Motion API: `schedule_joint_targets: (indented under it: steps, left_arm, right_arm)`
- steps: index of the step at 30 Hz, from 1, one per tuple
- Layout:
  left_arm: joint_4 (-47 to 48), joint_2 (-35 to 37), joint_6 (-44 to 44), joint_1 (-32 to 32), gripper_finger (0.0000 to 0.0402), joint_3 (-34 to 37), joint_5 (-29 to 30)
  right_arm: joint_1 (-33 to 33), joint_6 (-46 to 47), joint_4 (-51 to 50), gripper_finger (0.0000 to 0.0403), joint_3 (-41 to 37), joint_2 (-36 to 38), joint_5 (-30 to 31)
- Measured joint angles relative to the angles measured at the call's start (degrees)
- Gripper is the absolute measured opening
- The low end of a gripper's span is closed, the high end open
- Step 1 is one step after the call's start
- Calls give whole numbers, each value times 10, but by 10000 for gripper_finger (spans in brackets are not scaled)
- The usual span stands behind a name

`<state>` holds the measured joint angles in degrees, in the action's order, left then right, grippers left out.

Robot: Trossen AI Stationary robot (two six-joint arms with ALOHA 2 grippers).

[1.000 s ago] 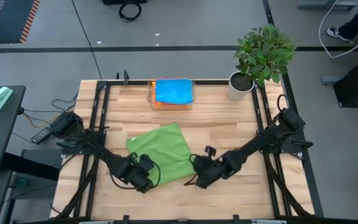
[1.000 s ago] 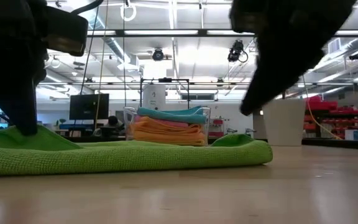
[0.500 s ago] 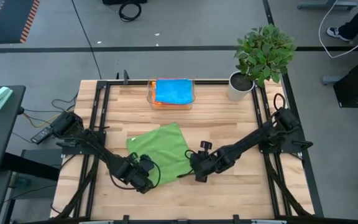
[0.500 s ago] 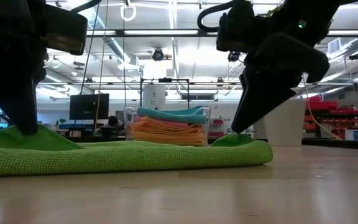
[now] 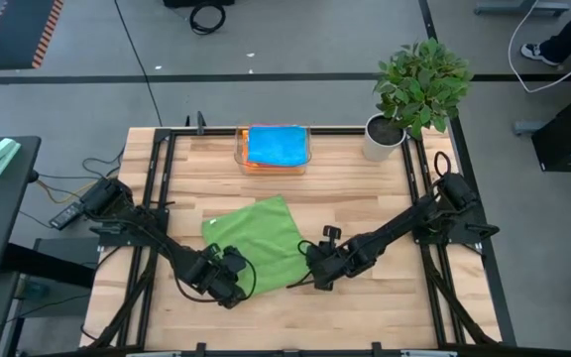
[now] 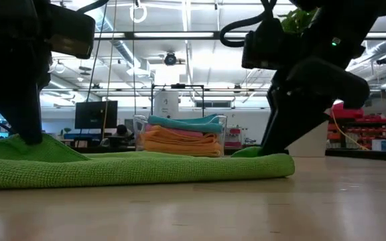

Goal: Fold microfiber towels
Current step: Fold the green microfiber towel

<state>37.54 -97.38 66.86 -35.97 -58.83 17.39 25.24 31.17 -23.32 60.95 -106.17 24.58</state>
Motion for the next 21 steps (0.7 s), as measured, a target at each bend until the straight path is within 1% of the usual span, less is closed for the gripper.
schedule_joint_targets:
  steps: [3, 6, 9, 12, 15, 18, 21]
  left_arm:
    - [-5, 0, 0, 0, 6, 0, 0]
    - [-5, 0, 8, 0, 16, 0, 0]
    - [-5, 0, 15, 0, 18, 0, 5]
    - [-5, 0, 15, 0, 8, 0, 6]
    - [-5, 0, 15, 0, 7, 0, 6]
    - [-5, 0, 18, 0, 13, 0, 10]
    - [-4, 11, 50, -13, 7, 0, 14]
  right_arm:
    - [-4, 1, 28, 101, -6, 0, -6]
    - [-5, -4, 49, 86, -12, 0, -10]
    - [-4, -5, 59, 61, -12, 0, -11]
    - [-5, -5, 60, 35, -13, 0, -10]
    - [-11, -5, 59, 11, -13, 0, -10]
    - [-17, -4, 55, 7, -9, 1, -12]
    - [-25, -2, 53, 6, 5, 14, -33]
